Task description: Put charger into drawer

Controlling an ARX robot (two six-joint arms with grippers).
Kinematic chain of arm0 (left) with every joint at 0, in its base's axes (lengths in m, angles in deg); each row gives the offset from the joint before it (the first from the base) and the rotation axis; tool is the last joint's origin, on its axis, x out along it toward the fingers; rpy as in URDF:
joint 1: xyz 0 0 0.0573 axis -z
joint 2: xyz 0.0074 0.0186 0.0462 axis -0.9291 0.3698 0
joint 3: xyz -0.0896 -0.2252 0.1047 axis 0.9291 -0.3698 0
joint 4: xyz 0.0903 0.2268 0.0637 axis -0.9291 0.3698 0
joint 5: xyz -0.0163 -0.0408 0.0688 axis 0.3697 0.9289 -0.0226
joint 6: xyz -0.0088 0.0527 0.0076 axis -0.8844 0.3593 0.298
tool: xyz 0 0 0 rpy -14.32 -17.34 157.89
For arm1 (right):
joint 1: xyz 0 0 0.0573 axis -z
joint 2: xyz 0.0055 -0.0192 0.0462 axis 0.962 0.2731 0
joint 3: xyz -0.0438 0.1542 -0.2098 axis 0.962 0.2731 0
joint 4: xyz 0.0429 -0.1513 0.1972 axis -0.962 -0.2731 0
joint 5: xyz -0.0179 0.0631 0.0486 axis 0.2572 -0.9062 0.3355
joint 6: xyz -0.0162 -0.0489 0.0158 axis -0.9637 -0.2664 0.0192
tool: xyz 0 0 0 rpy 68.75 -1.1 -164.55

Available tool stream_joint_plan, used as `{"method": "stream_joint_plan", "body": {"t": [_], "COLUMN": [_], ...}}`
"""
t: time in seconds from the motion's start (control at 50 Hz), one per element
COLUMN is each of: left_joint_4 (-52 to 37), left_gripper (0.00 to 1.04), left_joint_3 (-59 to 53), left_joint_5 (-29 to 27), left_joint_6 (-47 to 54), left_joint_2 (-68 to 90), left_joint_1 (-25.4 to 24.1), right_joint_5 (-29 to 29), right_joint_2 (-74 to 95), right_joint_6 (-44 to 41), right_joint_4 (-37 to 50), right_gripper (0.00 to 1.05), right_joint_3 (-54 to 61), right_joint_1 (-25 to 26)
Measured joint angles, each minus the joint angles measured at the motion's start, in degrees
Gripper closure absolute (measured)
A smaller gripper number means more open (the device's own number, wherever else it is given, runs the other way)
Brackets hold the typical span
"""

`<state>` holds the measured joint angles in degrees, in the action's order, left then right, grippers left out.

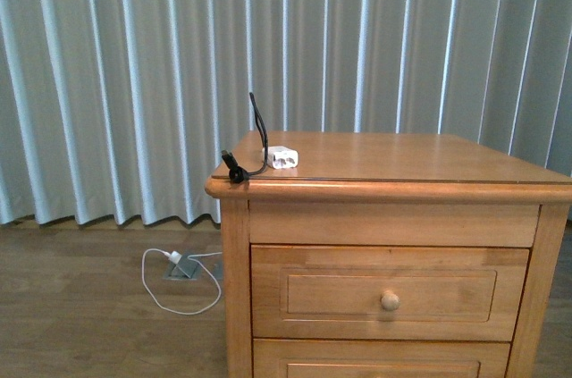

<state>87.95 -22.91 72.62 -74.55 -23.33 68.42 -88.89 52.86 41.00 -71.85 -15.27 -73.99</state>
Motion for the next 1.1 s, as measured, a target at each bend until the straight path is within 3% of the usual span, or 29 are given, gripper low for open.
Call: {"method": "stream_joint_plan", "body": {"t": [0.881, 0.941, 0.981, 1.101], "left_joint_4": [0.00, 0.00, 0.00, 0.00], "left_gripper": [0.06, 0.06, 0.06, 0.06], "left_joint_3": [0.00, 0.00, 0.02, 0.00], "left_joint_5": [0.00, 0.00, 0.02, 0.02], "left_joint_6": [0.00, 0.00, -0.02, 0.00], "left_joint_2": [-0.02, -0.02, -0.02, -0.02], "left_joint_1": [0.00, 0.00, 0.00, 0.00], "right_joint_5": [0.00, -7.96, -11.04, -4.33], "right_joint_2": [0.00, 1.29, 4.07, 20.39], "right_joint_6": [-0.02, 2.14, 3.15, 4.63], "right_joint_4": [0.00, -1.70, -1.31, 9.84], "right_gripper": [0.09, 0.09, 0.09, 0.09], "right_joint_3": [0.00, -0.35, -0.42, -2.80], "right_joint_1": [0.00, 1.14, -0.42, -8.96]}}
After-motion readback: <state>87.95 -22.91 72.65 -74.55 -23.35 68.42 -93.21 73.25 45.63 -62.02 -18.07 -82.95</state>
